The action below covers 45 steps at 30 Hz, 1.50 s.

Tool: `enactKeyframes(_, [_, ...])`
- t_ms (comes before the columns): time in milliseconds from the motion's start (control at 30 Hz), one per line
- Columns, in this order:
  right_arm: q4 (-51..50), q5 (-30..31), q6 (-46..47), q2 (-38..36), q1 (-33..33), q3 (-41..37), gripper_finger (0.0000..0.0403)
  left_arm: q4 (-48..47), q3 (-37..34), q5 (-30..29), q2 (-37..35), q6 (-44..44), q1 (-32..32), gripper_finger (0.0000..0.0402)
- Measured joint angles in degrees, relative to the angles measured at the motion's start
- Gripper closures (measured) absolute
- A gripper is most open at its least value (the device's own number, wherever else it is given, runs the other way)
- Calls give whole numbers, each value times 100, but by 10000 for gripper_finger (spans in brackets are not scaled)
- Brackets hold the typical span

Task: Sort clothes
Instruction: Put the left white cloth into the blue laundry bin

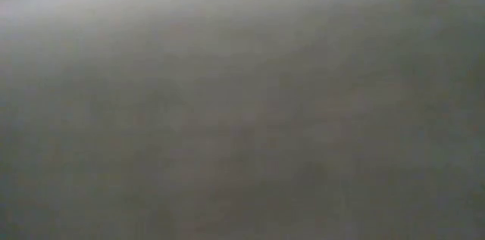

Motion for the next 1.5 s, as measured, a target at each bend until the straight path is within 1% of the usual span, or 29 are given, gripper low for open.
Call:
enactKeyframes(133, [-5, 200, -2, 33, 36, -14, 394, -59, 0, 13, -197, 0, 0, 401])
enactKeyframes(267, [-5, 205, 72, 40, 36, -14, 394, -192, 0, 13, -317, 2, 0, 401])
enactKeyframes(467, [-24, 271, 101, 40, 36, -14, 394, -254, 0, 13, -299, 2, 0, 401])
enactKeyframes(667, [-494, 368, 80, 40, 34, -20, 394, -575, 0, 16, -230, 4, 0, 402])
enactKeyframes(867, [-1078, 365, -280, 40, 21, -22, 394, -987, 0, 17, -226, -3, 0, 401])
enactKeyframes(1000, [-1175, 353, -424, 40, -121, -6, 394, -1121, 0, 20, -162, -72, 0, 401])
enactKeyframes(1033, [-1182, 404, -365, 40, -179, 34, 394, -1174, 0, 20, -143, -70, 0, 401])
enactKeyframes(1067, [-1183, 596, -214, 40, -237, 78, 394, -1232, 0, 20, -134, -70, 0, 401])
enactKeyframes(1133, [-1153, 1149, -32, 37, -356, 148, 394, -1287, 2, 18, -140, -39, 0, 401])
enactKeyframes(1200, [-1154, 1318, 20, 31, -488, 203, 394, -1285, 14, 17, -154, 123, 0, 401])
enactKeyframes(1267, [-1156, 1284, 206, 104, -603, 331, 394, -1292, 16, 17, -183, 312, 0, 401])
enactKeyframes(1333, [-1130, 1056, 380, 219, -673, 487, 394, -1292, 20, -9, -210, 463, 0, 401])
enactKeyframes(1400, [-1078, 972, 505, 375, -683, 730, 394, -1301, 20, -45, -243, 507, 0, 401])
enactKeyframes(1500, [-1344, 700, 538, 680, -691, 1192, 394, -1319, 22, -70, -273, 503, 0, 401])
